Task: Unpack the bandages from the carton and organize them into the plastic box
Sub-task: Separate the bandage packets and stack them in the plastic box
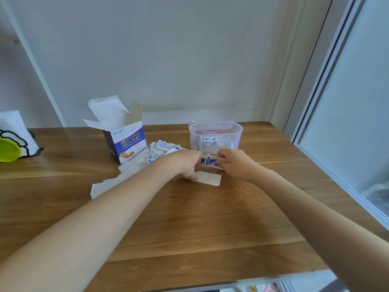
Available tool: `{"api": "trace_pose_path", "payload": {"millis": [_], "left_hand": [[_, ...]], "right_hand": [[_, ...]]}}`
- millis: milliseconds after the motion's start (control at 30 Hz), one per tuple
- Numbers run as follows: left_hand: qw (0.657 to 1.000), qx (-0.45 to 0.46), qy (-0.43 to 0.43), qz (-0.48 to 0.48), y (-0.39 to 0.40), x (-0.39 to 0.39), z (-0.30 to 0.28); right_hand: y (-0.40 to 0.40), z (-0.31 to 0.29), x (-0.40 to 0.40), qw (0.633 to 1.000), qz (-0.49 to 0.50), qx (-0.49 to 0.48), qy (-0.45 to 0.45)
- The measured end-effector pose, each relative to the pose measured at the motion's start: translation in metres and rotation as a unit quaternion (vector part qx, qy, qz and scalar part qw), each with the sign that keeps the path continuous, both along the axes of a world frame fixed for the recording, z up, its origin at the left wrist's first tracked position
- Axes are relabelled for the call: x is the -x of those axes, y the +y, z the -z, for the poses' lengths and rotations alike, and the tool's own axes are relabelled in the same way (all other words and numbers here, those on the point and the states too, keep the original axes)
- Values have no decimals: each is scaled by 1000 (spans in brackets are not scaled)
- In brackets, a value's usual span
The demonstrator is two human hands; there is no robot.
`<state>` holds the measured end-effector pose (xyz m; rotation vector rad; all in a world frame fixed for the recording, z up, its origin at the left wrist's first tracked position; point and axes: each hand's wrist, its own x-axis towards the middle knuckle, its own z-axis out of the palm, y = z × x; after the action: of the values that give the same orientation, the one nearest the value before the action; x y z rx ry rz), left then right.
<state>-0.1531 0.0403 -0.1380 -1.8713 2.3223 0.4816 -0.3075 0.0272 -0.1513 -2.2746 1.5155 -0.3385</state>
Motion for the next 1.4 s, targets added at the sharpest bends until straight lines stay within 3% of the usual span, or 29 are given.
{"api": "trace_pose_path", "payload": {"millis": [133,333,433,500,600,667,733,767,867,1200,1400], "left_hand": [[999,-12,34,0,5,-6,1],[987,128,83,-50,17,-34,12],[974,155,139,-86,19,-41,9],[955,169,217,-114,20,-41,5],[929,157,311,-126,22,-40,-3],[936,166,289,-118,20,-43,-5],[948,168,246,-108,21,-46,-7],[955,159,229,-98,22,-47,-7],[971,123,193,-65,27,-44,-3],[980,94,170,-52,37,-48,13],[977,135,155,-63,36,-39,19]], "right_hand": [[-3,2,1,999,18,-16,-25],[-5,-12,6,984,78,-58,-152],[-3,-17,4,946,94,-122,-286],[2,-19,1,896,93,-195,-387],[8,-19,-7,847,83,-260,-456],[9,-21,-12,895,80,-177,-401],[10,-27,-13,971,35,-26,-236],[10,-28,-14,990,-10,35,-139],[14,-25,-20,989,-127,78,25],[16,0,-30,982,-87,146,78],[13,-5,-18,983,-103,91,124]]}}
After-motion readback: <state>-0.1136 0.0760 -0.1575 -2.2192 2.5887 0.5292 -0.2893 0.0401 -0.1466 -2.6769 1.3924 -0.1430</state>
